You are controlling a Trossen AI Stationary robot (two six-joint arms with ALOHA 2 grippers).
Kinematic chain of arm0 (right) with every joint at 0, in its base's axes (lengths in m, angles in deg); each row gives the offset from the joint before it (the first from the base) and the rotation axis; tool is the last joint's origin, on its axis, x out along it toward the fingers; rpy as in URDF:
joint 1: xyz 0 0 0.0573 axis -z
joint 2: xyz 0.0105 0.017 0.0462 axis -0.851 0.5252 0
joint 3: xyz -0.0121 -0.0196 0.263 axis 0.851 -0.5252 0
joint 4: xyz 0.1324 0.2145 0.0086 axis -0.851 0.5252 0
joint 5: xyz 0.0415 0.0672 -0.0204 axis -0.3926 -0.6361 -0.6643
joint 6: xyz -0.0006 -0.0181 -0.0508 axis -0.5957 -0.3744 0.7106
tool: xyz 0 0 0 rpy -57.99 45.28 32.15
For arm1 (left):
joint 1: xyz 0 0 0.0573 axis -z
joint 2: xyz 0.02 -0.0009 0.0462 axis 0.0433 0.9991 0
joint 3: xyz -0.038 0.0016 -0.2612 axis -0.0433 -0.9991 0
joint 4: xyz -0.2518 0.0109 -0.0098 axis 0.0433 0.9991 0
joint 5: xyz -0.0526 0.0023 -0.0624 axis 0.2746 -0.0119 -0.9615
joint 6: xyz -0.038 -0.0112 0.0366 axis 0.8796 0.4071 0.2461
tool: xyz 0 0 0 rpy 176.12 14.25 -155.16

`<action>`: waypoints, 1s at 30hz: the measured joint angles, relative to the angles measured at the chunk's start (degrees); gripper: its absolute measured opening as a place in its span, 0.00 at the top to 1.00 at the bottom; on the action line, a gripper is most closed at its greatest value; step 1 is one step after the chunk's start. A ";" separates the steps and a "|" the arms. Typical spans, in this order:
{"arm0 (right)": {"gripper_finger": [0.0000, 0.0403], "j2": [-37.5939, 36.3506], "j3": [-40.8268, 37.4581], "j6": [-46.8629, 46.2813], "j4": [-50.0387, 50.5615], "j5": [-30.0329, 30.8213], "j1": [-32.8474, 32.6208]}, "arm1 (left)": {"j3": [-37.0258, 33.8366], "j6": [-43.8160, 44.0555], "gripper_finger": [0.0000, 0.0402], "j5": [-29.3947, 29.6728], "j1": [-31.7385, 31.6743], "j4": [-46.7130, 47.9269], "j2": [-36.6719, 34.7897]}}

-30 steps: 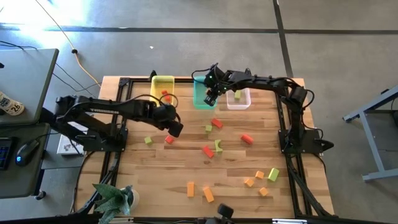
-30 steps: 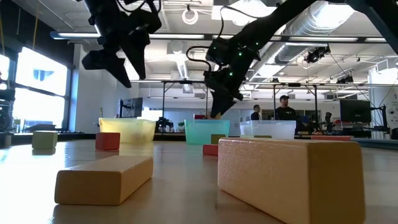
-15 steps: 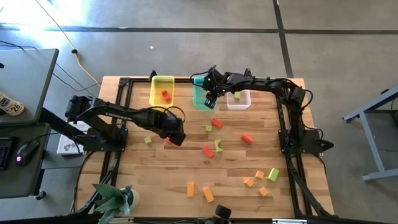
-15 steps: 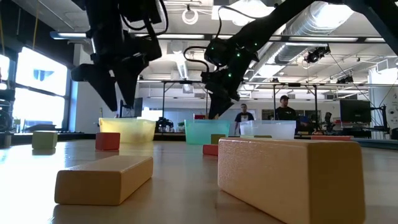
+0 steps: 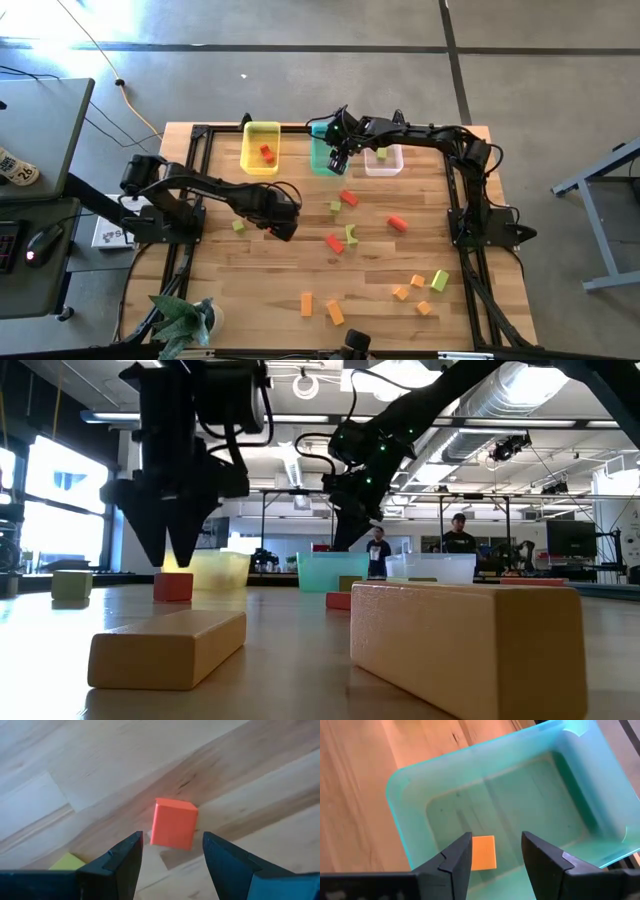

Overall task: Sort & place blocks by color
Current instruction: Put the orange block into the yellow bin

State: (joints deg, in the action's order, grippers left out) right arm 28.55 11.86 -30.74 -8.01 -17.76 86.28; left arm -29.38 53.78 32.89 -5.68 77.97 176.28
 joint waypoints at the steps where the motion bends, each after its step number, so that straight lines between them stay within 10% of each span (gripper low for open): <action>1: 0.61 0.00 0.00 -0.02 0.01 0.00 0.00 | 0.06 -0.04 0.51 0.00 0.00 -0.20 0.65; 30: 0.61 -0.68 13.70 1.24 18.40 -2.80 0.03 | 0.07 -7.82 0.74 -1.16 -1.58 -2.43 3.38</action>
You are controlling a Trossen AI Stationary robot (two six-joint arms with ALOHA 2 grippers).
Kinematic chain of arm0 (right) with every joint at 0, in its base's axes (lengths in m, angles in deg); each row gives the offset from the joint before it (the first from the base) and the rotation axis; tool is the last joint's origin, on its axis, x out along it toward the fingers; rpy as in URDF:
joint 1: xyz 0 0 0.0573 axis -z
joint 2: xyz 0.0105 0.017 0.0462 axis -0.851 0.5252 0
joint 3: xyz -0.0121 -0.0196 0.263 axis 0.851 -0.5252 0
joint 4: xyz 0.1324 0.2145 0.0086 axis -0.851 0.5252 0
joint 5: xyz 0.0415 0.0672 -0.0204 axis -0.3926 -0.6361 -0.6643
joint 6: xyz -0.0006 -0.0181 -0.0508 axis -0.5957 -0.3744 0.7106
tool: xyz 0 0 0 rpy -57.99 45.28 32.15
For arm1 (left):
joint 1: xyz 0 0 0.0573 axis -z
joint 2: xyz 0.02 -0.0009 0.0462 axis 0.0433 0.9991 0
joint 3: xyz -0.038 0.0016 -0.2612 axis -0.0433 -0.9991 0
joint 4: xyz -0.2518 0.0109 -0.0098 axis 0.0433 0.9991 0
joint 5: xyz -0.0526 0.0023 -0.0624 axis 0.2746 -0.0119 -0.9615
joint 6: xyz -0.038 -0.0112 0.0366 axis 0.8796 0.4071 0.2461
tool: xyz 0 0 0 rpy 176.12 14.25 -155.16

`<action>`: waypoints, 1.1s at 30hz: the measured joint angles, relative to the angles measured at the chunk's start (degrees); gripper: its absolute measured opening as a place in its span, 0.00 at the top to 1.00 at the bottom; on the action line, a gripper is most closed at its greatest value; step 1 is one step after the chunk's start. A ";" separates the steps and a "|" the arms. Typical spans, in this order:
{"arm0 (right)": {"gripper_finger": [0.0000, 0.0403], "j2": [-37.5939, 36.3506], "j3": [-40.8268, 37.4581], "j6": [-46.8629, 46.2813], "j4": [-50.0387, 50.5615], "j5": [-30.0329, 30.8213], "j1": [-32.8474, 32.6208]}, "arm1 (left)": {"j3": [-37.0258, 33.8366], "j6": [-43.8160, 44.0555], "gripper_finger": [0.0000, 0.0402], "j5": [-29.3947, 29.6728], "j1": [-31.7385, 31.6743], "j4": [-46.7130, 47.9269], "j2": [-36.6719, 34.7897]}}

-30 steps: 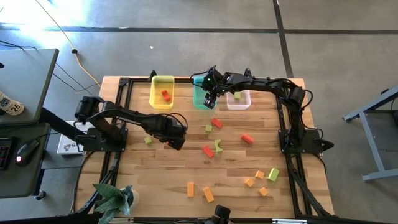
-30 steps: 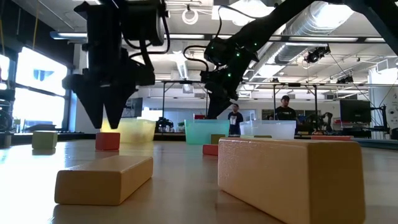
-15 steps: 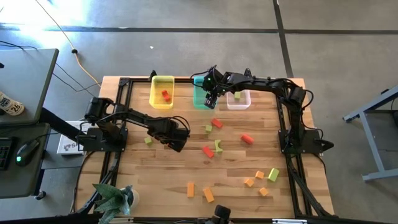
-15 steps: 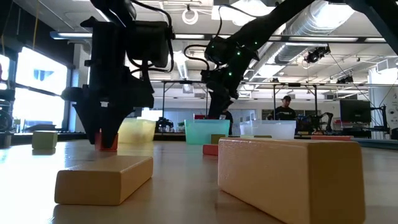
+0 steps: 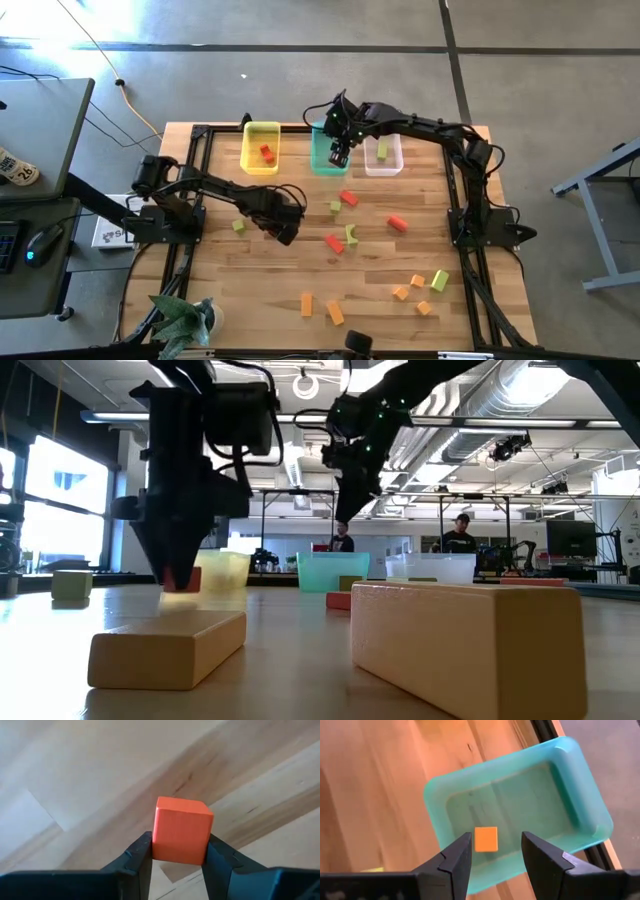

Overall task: Sort & place blocks by color
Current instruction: Put the orange block into the yellow bin

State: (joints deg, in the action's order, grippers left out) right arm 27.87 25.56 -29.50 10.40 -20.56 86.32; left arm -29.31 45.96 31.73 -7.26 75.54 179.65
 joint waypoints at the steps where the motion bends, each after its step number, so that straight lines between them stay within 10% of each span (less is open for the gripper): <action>1: 0.61 0.00 1.06 -0.16 1.29 -0.06 0.01 | 0.00 -0.79 0.74 0.17 -0.56 -0.14 -0.72; 33: 0.61 -0.04 12.92 -18.45 26.13 1.55 -13.28 | 0.00 -35.37 0.74 2.41 -28.73 -1.92 -12.77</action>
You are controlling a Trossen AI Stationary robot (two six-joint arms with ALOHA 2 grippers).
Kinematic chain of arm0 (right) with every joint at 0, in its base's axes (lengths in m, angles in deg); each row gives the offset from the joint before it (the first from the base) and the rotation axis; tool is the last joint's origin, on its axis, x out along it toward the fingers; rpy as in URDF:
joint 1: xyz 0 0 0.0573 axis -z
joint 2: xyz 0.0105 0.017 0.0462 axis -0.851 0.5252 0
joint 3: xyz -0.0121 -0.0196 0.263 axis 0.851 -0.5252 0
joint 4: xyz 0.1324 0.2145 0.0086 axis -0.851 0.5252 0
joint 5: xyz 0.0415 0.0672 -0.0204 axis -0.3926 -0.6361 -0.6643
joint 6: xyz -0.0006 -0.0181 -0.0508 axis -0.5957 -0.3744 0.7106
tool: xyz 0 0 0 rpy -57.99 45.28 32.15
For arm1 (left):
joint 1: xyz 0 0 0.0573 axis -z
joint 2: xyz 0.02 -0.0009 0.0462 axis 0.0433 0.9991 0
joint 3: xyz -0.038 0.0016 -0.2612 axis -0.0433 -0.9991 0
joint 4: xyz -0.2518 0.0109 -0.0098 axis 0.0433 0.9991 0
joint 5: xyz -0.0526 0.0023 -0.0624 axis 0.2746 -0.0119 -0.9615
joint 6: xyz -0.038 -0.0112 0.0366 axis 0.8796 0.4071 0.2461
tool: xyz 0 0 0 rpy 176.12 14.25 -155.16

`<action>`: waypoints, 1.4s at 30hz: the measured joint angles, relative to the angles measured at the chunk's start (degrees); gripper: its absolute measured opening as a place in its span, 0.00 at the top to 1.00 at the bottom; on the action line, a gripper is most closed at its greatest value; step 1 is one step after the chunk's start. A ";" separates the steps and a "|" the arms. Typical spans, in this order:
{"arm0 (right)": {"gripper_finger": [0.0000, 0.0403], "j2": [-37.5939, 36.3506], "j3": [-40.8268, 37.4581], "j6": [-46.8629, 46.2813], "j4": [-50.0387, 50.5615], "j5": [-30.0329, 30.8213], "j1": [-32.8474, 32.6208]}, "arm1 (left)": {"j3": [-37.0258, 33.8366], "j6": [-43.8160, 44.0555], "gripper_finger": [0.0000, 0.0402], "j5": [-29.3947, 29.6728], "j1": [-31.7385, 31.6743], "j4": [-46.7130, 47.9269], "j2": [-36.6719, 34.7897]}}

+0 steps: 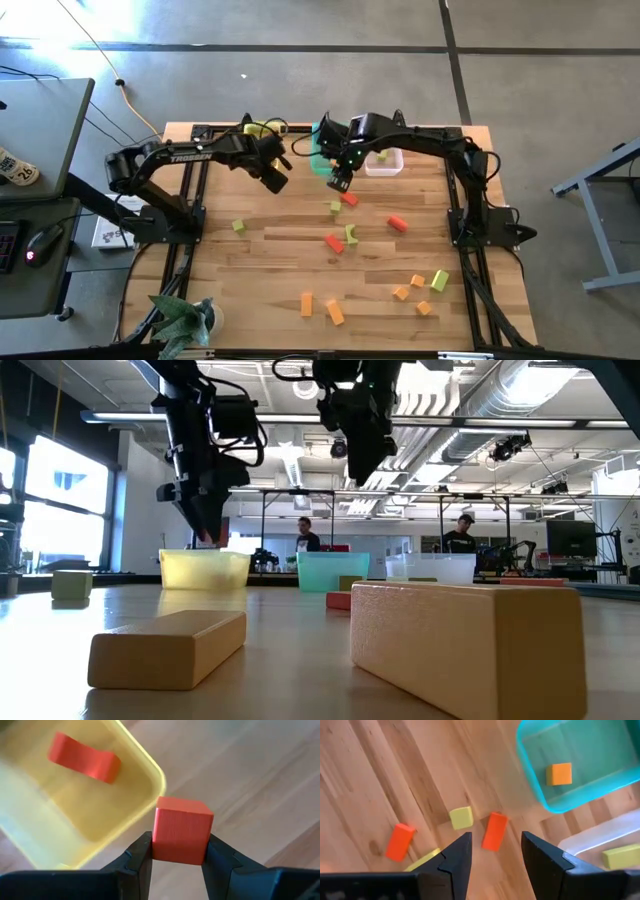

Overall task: Sort & place blocks by color
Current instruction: Put the orange block into the yellow bin, then put the green block into the transparent bin

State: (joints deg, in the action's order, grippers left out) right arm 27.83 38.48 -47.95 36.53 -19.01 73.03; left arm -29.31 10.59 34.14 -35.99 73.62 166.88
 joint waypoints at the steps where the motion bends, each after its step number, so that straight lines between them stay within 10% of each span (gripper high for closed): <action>1: 0.61 0.00 0.00 -1.01 0.02 0.84 -0.59 | 0.00 -0.70 0.74 -0.01 -0.67 -0.01 -0.45; 42: 0.61 6.10 0.00 -44.70 15.18 23.85 -19.58 | 0.00 -9.16 0.54 -0.16 -12.21 -5.57 1.25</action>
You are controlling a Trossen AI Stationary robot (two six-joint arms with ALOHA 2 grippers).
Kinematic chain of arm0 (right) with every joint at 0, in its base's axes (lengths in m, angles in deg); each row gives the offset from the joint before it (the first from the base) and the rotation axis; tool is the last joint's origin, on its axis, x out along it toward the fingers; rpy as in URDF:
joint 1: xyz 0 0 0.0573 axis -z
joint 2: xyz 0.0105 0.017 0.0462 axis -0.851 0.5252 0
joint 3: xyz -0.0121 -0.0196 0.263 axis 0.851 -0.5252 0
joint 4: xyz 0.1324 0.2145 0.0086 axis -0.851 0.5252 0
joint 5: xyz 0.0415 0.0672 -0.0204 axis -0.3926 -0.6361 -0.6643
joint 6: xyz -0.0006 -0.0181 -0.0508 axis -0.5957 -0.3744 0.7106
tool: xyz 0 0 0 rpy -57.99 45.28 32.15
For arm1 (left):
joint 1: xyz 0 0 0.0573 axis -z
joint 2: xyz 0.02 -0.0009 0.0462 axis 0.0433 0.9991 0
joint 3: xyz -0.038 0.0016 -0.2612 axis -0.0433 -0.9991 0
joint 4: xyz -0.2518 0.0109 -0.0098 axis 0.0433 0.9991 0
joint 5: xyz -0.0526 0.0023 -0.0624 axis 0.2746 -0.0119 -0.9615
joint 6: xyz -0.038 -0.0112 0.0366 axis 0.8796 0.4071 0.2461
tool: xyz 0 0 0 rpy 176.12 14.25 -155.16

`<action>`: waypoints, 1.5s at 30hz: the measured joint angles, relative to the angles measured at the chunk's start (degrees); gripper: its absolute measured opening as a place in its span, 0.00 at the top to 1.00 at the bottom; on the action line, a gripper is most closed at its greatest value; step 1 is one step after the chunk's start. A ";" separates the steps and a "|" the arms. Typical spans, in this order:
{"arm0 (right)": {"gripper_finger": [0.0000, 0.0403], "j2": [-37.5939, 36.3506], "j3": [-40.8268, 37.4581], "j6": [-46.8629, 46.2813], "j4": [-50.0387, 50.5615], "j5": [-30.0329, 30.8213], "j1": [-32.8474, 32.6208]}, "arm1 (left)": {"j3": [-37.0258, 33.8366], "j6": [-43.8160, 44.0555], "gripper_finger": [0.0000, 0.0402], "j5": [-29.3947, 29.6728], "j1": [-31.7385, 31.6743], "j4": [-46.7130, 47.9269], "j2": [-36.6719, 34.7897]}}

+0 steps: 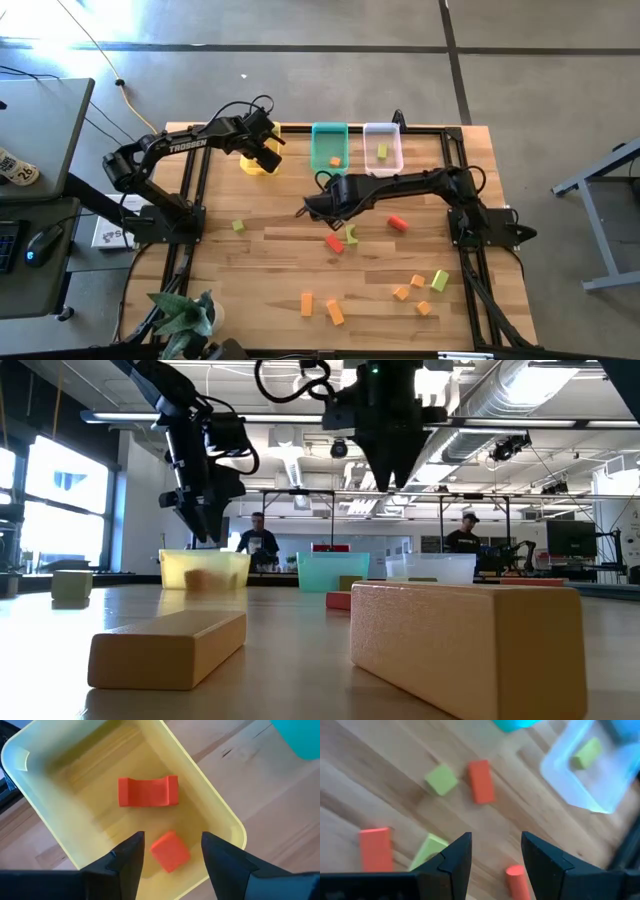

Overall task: Sort & place blocks by color
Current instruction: Put the green block into the transparent bin

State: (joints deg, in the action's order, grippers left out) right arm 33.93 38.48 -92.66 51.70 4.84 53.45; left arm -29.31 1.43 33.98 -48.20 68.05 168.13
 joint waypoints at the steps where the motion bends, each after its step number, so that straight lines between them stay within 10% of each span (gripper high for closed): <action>1: 0.61 0.00 0.00 -0.50 1.31 0.88 -0.25 | 0.00 0.43 0.53 -0.02 0.01 0.00 0.00; 16: 0.61 -4.31 -18.38 -5.16 -0.05 -1.92 -2.84 | 0.00 0.73 0.53 -5.46 0.05 -0.09 -0.02; 27: 0.61 -15.57 -35.24 -12.14 -26.65 -10.62 -3.51 | 0.00 0.73 0.53 -5.22 0.07 -0.16 -0.02; 45: 0.61 -16.14 -37.68 -16.85 -43.93 -12.67 -3.55 | 0.00 -0.76 0.53 -5.19 0.03 -0.57 -0.02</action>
State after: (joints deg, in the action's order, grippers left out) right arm 17.79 0.80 -109.51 7.77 -7.83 49.90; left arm -29.31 0.67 28.79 -48.17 67.48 168.11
